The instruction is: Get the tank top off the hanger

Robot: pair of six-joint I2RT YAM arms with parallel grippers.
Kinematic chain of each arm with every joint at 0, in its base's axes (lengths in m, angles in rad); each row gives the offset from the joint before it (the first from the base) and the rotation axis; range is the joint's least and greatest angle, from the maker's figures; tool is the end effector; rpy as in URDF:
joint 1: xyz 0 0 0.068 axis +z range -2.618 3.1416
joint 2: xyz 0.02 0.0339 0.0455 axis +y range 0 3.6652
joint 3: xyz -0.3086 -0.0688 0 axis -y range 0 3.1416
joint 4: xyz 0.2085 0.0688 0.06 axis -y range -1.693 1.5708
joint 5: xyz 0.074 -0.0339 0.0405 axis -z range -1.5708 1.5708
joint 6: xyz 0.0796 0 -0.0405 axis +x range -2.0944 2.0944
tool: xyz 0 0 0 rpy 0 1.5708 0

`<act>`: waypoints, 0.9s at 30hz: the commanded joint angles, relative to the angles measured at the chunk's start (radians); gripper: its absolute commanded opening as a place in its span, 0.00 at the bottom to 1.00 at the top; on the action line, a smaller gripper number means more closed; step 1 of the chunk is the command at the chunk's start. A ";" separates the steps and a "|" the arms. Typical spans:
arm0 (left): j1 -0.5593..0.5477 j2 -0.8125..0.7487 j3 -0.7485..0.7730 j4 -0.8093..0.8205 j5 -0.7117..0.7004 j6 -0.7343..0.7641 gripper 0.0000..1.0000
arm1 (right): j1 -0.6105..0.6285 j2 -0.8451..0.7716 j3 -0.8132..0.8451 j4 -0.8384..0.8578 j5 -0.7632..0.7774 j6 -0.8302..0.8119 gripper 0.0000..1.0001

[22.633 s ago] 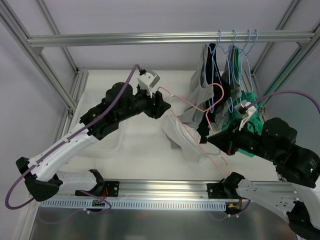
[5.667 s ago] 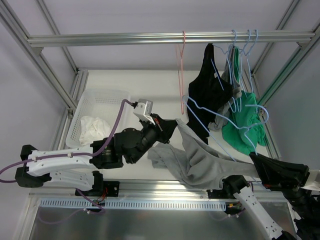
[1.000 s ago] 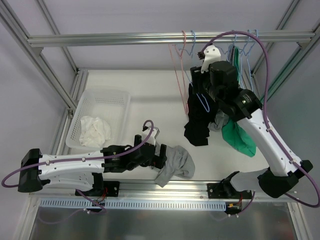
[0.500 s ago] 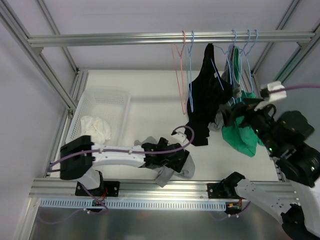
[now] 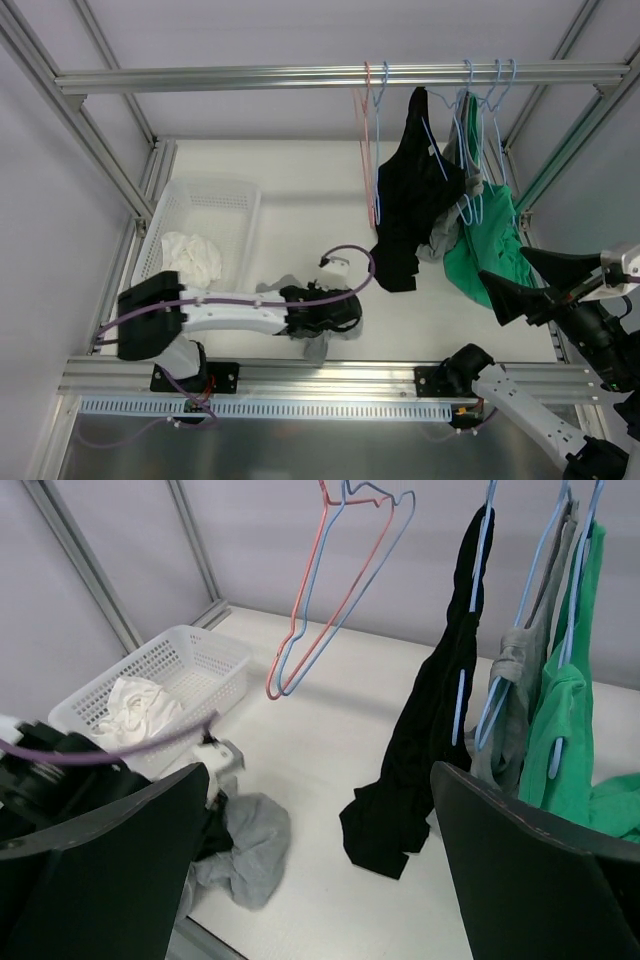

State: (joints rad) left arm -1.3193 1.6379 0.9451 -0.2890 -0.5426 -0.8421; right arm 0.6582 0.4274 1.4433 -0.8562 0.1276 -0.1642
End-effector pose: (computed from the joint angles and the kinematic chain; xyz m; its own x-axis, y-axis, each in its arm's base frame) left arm 0.1191 -0.2982 0.2162 -0.7033 0.1700 -0.6902 0.3504 0.9277 -0.1285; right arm -0.0341 -0.0392 0.4746 0.2070 -0.0449 -0.9773 -0.4799 0.8658 -0.1414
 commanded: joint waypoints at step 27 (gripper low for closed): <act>1.127 -0.491 0.166 -0.392 0.179 0.285 0.00 | 0.001 -0.003 -0.092 0.036 -0.117 0.066 0.99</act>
State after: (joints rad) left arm -0.2405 1.0908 1.1496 -0.7124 -0.4973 -0.5407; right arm 0.6582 0.3756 1.3514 -0.8696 0.0639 -0.1211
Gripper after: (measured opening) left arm 0.199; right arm 0.993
